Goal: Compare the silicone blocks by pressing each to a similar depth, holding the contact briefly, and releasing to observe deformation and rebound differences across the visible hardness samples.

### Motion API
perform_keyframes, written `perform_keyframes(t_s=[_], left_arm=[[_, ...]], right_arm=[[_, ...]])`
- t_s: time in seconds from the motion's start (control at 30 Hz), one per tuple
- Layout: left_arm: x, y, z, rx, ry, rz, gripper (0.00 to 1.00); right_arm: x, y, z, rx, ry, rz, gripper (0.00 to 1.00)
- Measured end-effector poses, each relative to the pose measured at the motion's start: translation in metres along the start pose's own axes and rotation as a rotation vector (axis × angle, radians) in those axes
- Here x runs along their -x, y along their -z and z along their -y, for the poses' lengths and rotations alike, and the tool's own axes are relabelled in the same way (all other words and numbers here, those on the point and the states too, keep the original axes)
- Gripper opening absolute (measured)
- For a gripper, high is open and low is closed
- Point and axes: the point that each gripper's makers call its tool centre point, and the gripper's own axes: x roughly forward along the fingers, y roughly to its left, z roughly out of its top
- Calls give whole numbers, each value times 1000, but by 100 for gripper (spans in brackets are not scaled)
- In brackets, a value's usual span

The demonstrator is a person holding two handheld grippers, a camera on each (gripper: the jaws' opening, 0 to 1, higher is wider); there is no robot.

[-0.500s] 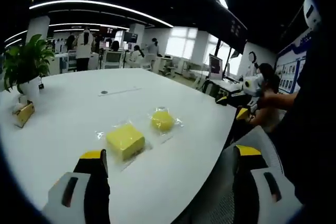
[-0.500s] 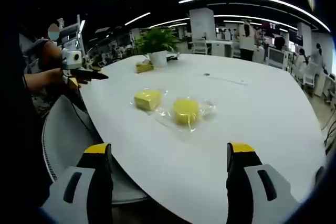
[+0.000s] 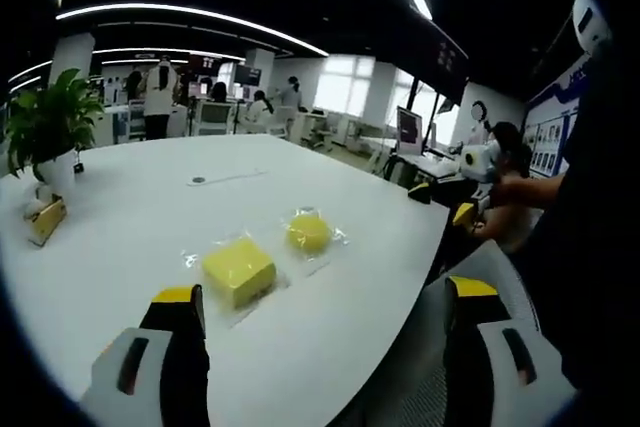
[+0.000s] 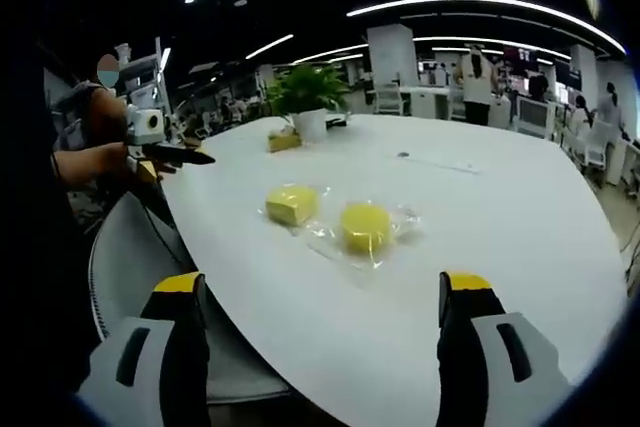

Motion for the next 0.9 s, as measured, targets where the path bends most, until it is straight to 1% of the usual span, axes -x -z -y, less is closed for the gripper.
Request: perform_keyframes(t_s=[0.07, 0.13, 0.3, 0.4, 0.47, 0.57, 0.63, 0.73, 0.8, 0.9], left_arm=[[0, 2, 0, 0, 3, -5, 99], [-1, 4, 0, 1, 1, -9, 99], [-1, 5, 3, -11, 2, -7, 99], [-5, 7, 0, -14, -16, -7, 99], [-7, 6, -1, -8, -21, 3, 99], [-12, 6, 4, -15, -5, 2, 99], [-15, 7, 7, -32, 7, -13, 99], [-14, 5, 7, -19, 18, -7, 99], [-13, 2, 6, -19, 13, 5, 99], [-10, 2, 4, -22, 5, 7, 99]], right_arm=[[1, -3, 1, -16, 1, 24, 93], [5, -4, 3, -17, 8, 31, 94], [8, -2, 8, -10, 16, 38, 96], [7, 0, 7, -17, 14, 27, 96], [6, -4, 4, -6, 9, 39, 96], [4, -9, 1, 2, 4, 54, 96], [1, -9, 1, 7, 1, 49, 96], [0, -5, 4, 5, 5, 25, 96], [1, -6, 5, 7, 8, 31, 96], [2, -10, 6, 4, 10, 44, 96]])
